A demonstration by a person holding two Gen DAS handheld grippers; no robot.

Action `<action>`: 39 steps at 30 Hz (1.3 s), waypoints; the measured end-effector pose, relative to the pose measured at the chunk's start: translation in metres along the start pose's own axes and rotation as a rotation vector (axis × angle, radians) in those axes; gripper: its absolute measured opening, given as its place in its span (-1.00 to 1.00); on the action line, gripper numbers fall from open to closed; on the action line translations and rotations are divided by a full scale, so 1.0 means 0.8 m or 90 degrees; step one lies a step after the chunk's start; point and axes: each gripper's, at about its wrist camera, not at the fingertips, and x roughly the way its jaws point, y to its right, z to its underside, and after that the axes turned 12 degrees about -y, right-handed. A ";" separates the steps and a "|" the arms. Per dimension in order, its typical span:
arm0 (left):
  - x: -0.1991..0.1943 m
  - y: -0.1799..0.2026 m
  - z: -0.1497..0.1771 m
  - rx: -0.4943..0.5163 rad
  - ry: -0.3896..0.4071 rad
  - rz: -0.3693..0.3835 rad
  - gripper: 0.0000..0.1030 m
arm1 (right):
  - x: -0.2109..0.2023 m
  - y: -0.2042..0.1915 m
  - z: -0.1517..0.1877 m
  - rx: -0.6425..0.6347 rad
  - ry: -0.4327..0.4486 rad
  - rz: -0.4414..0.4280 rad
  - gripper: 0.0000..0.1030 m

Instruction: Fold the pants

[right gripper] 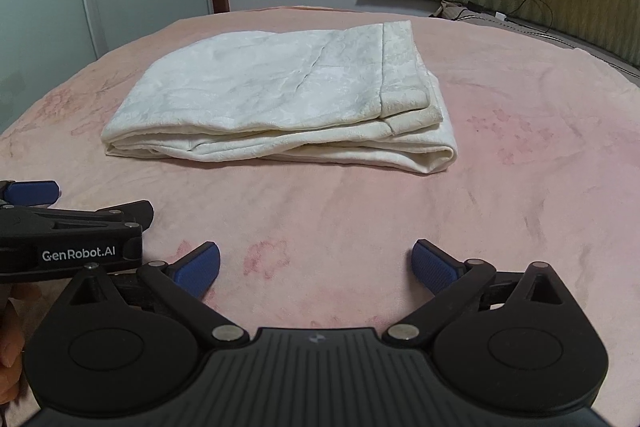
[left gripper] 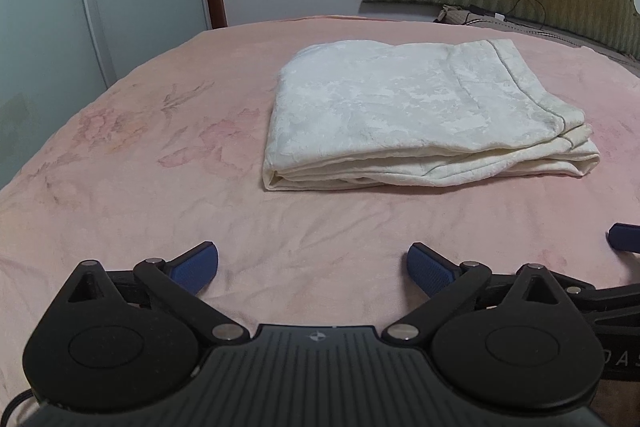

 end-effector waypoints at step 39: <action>0.003 -0.009 0.006 -0.019 0.006 0.015 1.00 | 0.000 -0.001 0.008 -0.001 0.021 0.005 1.00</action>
